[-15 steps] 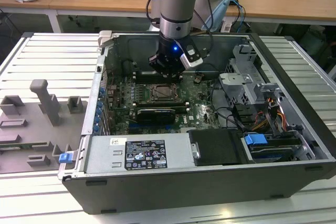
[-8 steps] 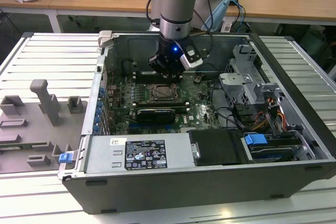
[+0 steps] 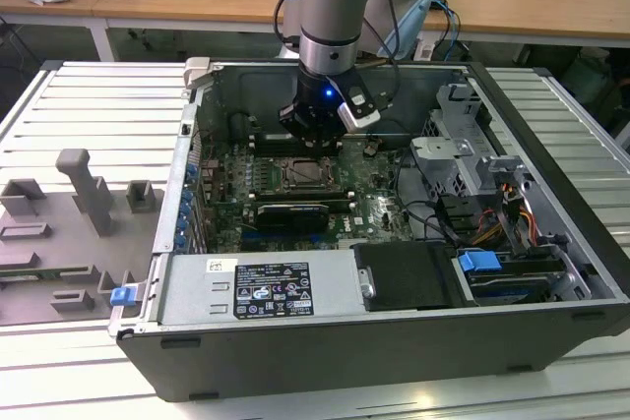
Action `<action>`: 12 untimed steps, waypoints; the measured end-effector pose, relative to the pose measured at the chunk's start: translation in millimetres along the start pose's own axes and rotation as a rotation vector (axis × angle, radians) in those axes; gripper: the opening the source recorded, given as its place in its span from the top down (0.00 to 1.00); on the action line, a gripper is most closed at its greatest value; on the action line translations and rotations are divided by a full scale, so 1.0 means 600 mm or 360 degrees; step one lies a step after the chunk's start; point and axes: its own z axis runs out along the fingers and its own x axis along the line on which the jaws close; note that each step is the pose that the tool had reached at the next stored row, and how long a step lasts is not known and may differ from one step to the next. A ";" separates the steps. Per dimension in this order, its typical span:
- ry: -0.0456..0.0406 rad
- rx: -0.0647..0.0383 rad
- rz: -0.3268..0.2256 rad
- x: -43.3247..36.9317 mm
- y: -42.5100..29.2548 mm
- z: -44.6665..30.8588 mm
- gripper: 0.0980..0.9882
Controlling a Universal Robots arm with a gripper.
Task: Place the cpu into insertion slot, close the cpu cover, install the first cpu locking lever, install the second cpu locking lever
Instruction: 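Install the first cpu locking lever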
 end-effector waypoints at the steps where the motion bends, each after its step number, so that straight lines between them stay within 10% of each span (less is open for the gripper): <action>1: 0.0000 0.0000 -0.0001 0.000 0.000 -0.002 0.99; 12: 0.0001 0.0001 -0.0003 0.000 -0.001 -0.026 0.99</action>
